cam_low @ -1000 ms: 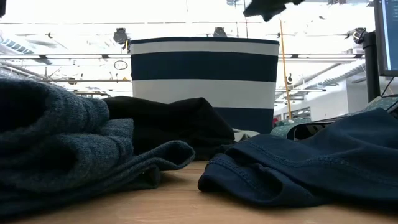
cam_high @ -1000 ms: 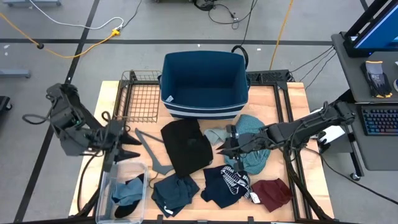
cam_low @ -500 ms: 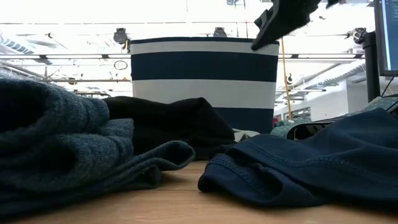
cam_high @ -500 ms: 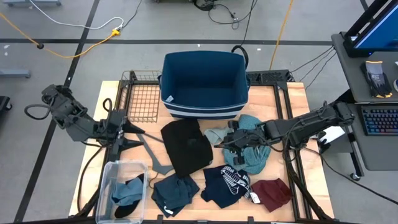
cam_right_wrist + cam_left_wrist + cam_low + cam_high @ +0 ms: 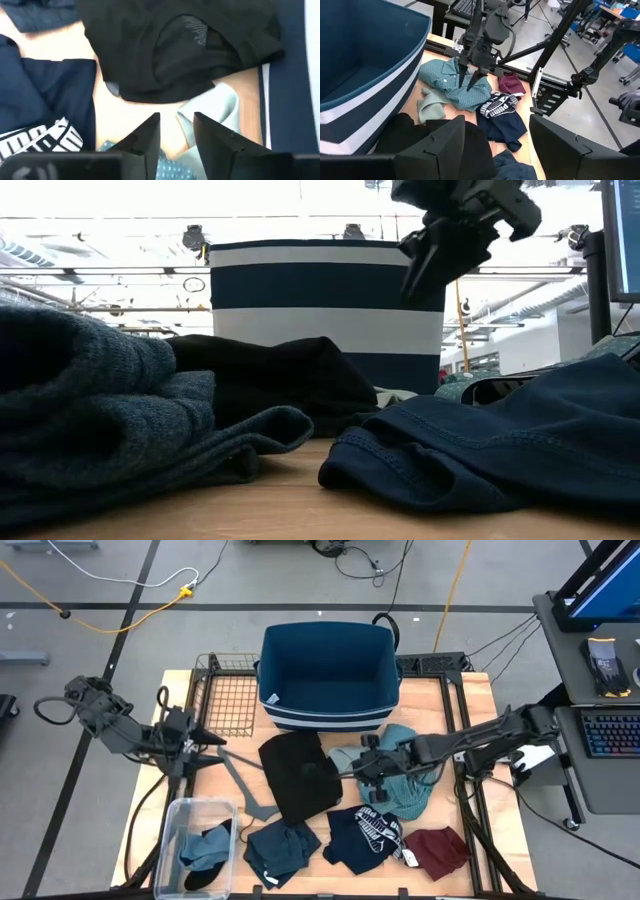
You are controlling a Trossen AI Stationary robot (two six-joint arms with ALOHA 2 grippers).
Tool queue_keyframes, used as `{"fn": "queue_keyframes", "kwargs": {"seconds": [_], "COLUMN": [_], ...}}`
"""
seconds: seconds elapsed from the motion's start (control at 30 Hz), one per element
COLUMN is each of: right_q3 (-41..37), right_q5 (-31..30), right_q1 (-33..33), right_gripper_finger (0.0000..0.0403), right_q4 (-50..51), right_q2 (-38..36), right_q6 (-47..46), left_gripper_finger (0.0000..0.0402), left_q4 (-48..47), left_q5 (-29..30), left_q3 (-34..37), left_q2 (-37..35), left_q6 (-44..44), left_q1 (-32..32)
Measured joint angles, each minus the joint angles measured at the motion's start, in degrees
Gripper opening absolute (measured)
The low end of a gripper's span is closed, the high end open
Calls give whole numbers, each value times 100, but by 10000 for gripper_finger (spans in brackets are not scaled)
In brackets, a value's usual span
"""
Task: Pick & Place Cloths
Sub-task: Put the gray sock into the transparent container
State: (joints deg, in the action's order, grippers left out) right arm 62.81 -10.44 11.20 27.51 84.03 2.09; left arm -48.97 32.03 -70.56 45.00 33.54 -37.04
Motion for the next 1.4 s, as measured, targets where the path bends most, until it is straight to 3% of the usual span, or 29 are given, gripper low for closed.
{"fn": "queue_keyframes", "kwargs": {"seconds": [0.23,0.6,0.93,1.4], "right_q3": [201,238,240,238], "right_q5": [0,-362,-742,-740], "right_q1": [-98,-380,-525,-664], "right_gripper_finger": [170,235,238,226], "right_q4": [60,170,147,6], "right_q2": [466,1048,1489,2113], "right_q6": [20,-210,-508,-817], "left_gripper_finger": [225,225,225,225], "left_q4": [67,1574,2078,2183], "left_q5": [0,-631,-706,-963], "left_q3": [490,1745,2487,2506], "left_q2": [-491,-1430,-2118,-2140], "left_q6": [-123,-977,-940,-925], "left_q1": [0,0,0,0]}}
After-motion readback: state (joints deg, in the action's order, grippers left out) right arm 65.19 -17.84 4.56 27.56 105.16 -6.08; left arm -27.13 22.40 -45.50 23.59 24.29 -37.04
